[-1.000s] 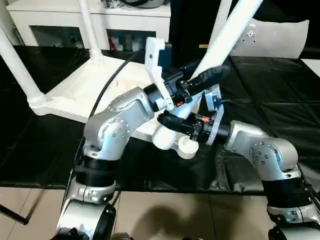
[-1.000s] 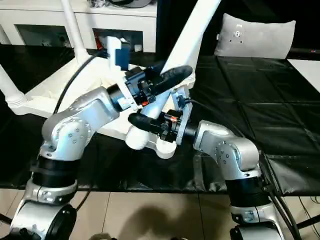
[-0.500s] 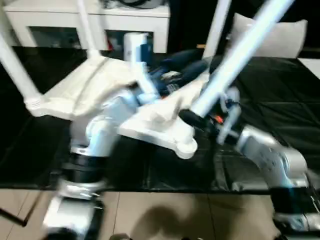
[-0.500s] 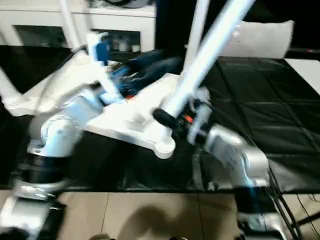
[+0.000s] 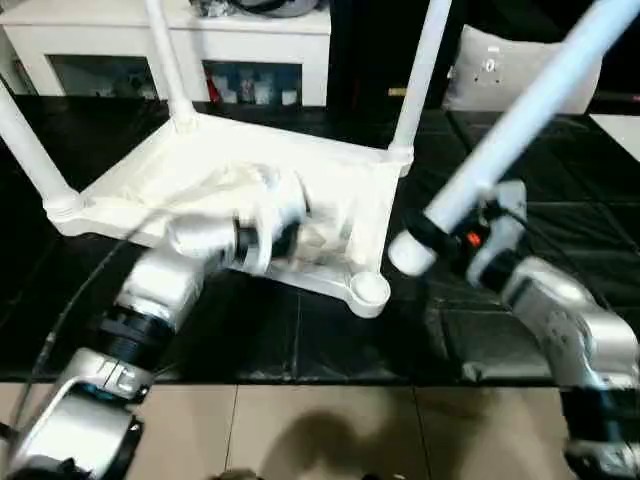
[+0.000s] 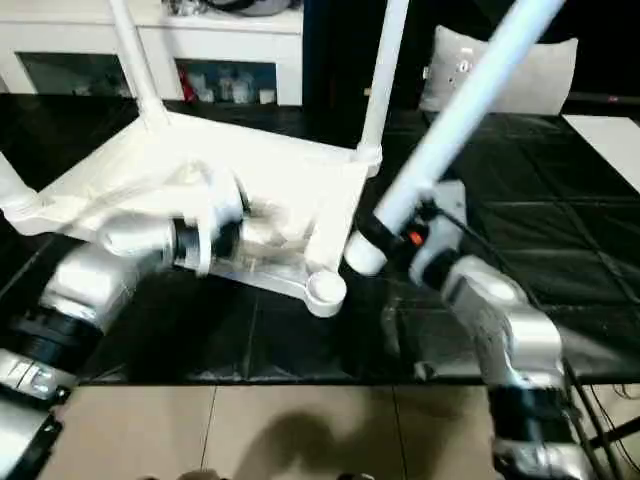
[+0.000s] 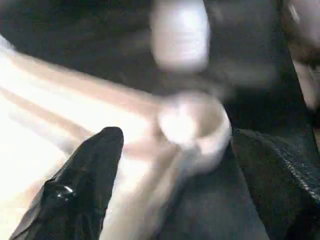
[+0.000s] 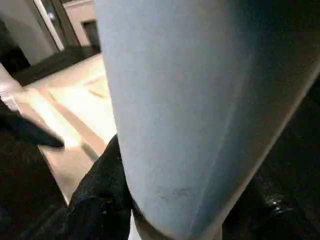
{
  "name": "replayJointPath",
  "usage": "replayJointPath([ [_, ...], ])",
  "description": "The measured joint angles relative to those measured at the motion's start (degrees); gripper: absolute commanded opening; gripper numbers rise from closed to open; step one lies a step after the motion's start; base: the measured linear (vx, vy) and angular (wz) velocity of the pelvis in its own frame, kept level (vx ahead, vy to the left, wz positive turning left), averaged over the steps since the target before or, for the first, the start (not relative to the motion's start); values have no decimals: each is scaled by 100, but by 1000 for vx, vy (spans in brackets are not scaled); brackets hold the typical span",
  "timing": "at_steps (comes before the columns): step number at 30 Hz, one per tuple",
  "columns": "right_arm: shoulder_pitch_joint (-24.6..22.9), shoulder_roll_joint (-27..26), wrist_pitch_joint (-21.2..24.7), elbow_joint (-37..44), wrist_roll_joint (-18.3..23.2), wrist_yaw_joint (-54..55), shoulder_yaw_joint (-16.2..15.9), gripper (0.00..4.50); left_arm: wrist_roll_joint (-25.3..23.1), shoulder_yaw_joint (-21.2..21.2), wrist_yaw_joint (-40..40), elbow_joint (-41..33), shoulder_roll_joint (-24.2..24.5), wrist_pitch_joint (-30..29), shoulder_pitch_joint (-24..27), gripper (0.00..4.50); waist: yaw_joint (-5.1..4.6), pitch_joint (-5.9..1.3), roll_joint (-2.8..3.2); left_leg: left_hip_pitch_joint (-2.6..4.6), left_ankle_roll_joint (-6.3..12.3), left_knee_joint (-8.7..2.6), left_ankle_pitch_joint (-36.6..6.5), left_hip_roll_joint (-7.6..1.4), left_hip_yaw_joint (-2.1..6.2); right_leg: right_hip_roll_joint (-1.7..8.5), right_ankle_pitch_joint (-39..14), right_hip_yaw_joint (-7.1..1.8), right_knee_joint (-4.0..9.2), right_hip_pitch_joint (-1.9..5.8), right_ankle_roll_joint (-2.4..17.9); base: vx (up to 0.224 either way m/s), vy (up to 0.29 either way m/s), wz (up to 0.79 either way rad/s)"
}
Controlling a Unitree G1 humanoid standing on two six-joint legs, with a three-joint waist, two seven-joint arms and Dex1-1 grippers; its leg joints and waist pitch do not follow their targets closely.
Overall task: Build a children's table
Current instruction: Pick table leg, then insert table leg to table base
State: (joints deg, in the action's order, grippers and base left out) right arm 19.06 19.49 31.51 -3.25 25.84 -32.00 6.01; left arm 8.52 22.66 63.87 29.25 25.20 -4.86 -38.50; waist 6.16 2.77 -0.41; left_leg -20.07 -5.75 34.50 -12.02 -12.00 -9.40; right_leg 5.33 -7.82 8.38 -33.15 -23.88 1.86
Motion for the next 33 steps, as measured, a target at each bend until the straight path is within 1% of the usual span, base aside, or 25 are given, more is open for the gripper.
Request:
replayJointPath([
  [4, -44, 40, -59, 32, -61, -111, -41, 189, -406, 330, 381, 535, 63, 493, -194, 389, -22, 0, -1, 1, -1, 0, 0, -4, 0, 0, 1, 0, -4, 0, 2, 0, 0, 0],
  [7, -55, 51, -62, 35, -61, -191, -90, 189, -811, 557, 507, 1127, 66, 1135, -502, 389, -22, 0, -1, 5, -1, 0, 0, -4, 0, 1, 1, -2, -5, 2, 2, 0, 0, 0],
  [8, -58, 51, -64, 36, -60, -218, -105, 189, -916, 594, 484, 1323, 41, 1294, -602, 362, -21, 0, -1, 4, -1, 0, 0, -3, 0, 1, 1, -2, -5, 2, 2, 0, 0, 0],
  [10, -63, 51, -68, 35, -63, -231, -129, 189, -1185, 645, 245, 1807, -101, 1584, -842, 355, -11, -1, 1, 4, -1, 1, 0, -2, 0, 4, 1, -2, -5, 3, 2, 0, 0, 0],
  [11, -63, 50, -71, 35, -63, -239, -150, 189, -1245, 645, 174, 1893, -140, 1671, -880, 355, -5, -1, 1, 4, -1, 0, 0, -2, 0, 4, 1, -2, -4, 3, 2, 0, 0, 0],
  [12, -63, 49, -72, 35, -63, -246, -160, 189, -1285, 646, 128, 1971, -177, 1736, -910, 328, 2, -1, 1, 3, 0, 0, 0, -2, 0, 4, 1, -2, -4, 2, 2, 0, 0, 0],
  [13, -65, 49, -72, 35, -64, -256, -159, 189, -1323, 645, 42, 2122, -257, 1796, -966, 315, 11, -1, 1, 2, 0, 0, -1, -2, -1, 4, 1, -2, -4, 1, 3, 0, 0, 0],
  [15, -65, 47, -72, 35, -65, -281, -161, 189, -1363, 645, -46, 2308, -371, 1929, -1017, 310, 22, -1, 1, 2, 0, 0, -1, -3, -1, 4, 2, -2, -4, 1, 3, 0, 0, 0],
  [16, -65, 50, -73, 35, -67, -287, -159, 189, -1418, 648, -75, 2500, -446, 2014, -1084, 299, 26, -1, 1, 1, 0, 0, 0, -3, -1, 4, 2, -1, -4, 1, 4, 0, 0, 0],
  [17, -65, 49, -74, 35, -67, -295, -160, 189, -1487, 649, -114, 2655, -494, 2055, -1151, 299, 29, -1, 1, 2, 0, 0, 0, -2, -1, 4, 3, -1, -4, 1, 6, 0, 0, 0],
  [19, -65, 49, -74, 35, -67, -301, -160, 189, -1575, 649, -191, 2915, -564, 2163, -1278, 272, 29, -1, 1, 4, 0, 1, 0, -2, -1, 4, 4, -1, -5, 3, 7, 0, 0, 0],
  [22, -65, 50, -74, 35, -68, -311, -160, 189, -1659, 646, -234, 3134, -604, 2253, -1405, 259, 27, -2, 3, 5, 0, 1, 0, -2, -1, 4, 5, -1, -5, 4, 8, 0, 0, 0],
  [25, -65, 50, -74, 35, -70, -313, -161, 189, -1728, 646, -248, 3289, -631, 2323, -1426, 222, 29, -2, 12, 4, 0, 1, 0, -2, -1, 4, 5, -2, -4, 4, 8, 0, 0, 0],
  [27, -65, 49, -74, 35, -73, -311, -168, 189, -1752, 647, -233, 3374, -636, 2381, -1425, 213, 31, -1, 22, 3, 0, 1, 0, -2, -1, 4, 5, -1, -3, 3, 9, 0, 0, 0],
  [29, -66, 38, -74, 47, -73, -306, -195, 189, -1804, 646, -191, 3467, -646, 2427, -1429, 183, 31, -3, 30, 4, 0, 1, 0, -2, 0, 4, 6, -1, -4, 4, 10, 0, 0, 0],
  [32, -118, 3, -74, 114, -73, -302, -204, 189, -1884, 645, -138, 3592, -668, 2520, -1509, 176, 35, -4, 32, 7, 0, 1, 0, -3, 0, 4, 6, 0, -3, 7, 11, 0, 0, 0],
  [33, -130, -6, -74, 113, -75, -303, -206, 189, -1893, 644, -58, 3594, -662, 2519, -1523, 167, 32, -5, 36, 7, 0, 1, -1, -3, 0, 4, 6, -1, -2, 8, 11, 0, 0, 0],
])
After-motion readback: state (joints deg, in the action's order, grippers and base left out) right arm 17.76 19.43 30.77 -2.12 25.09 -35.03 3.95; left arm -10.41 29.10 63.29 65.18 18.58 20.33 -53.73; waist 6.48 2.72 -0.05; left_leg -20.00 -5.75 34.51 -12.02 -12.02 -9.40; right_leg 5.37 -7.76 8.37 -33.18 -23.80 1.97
